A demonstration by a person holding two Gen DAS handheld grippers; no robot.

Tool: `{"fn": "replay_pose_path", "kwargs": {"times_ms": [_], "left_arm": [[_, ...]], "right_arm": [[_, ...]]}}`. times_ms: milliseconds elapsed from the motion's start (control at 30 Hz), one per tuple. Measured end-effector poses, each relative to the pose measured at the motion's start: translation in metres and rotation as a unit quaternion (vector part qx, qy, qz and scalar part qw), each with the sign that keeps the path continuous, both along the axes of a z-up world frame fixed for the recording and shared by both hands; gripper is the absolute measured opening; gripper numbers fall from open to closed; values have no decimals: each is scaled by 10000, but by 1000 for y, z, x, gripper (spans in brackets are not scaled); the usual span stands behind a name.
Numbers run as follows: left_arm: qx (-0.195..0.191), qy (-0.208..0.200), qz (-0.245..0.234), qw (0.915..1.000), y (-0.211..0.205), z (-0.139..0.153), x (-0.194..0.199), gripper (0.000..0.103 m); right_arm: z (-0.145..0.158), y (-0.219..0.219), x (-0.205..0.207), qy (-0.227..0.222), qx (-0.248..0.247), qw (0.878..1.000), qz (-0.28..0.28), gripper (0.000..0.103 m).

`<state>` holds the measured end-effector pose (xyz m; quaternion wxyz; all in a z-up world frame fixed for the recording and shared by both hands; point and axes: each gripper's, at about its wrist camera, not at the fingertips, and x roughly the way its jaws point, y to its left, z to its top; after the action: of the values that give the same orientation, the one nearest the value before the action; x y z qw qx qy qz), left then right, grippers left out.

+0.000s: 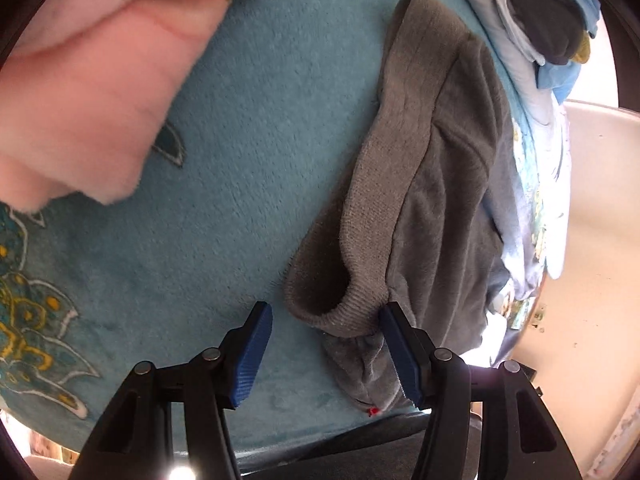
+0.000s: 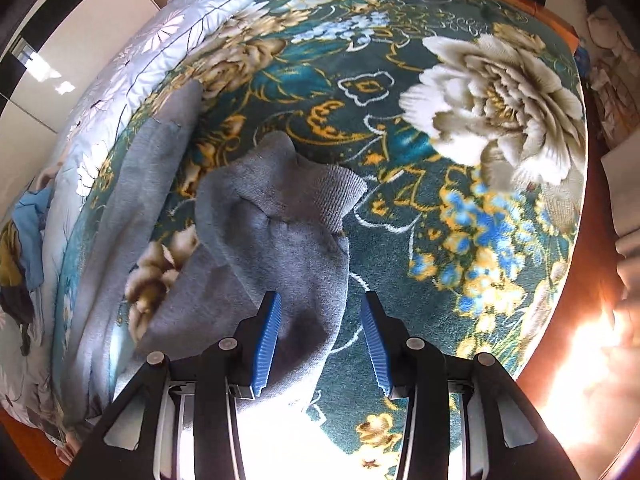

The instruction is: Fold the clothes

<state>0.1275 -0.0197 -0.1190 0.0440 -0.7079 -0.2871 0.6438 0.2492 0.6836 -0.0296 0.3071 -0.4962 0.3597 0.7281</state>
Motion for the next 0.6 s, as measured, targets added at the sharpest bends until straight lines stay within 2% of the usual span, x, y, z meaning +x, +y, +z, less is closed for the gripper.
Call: {"fn": "replay_pose_path", "kwargs": {"times_ms": [133, 200, 233, 300, 367, 500, 567, 600], "left_arm": [[114, -71, 147, 9998, 4, -4, 4, 57], [171, -107, 221, 9996, 7, -6, 7, 38], [167, -104, 244, 9995, 8, -6, 7, 36], [35, -18, 235, 9997, 10, -2, 8, 20], [-97, 69, 226, 9997, 12, 3, 9, 13], [-289, 196, 168, 9992, 16, 12, 11, 11], [-323, 235, 187, 9990, 17, 15, 13, 11], [-341, 261, 201, 9989, 17, 17, 14, 10]], "right_arm": [[-10, 10, 0, 80, -29, 9999, -112, 43], [-11, 17, 1, 284, -80, 9992, -254, 43], [-13, 22, 2, 393, -142, 9986, -332, 43], [-17, 29, 2, 532, -288, 9971, -468, 43], [-21, 33, 0, 627, -412, 9954, -598, 43], [-26, 32, -5, 690, -589, 9929, -765, 42], [-24, 32, -9, 650, -574, 9935, -734, 27], [-23, 31, -10, 630, -565, 9940, -694, 10]]}}
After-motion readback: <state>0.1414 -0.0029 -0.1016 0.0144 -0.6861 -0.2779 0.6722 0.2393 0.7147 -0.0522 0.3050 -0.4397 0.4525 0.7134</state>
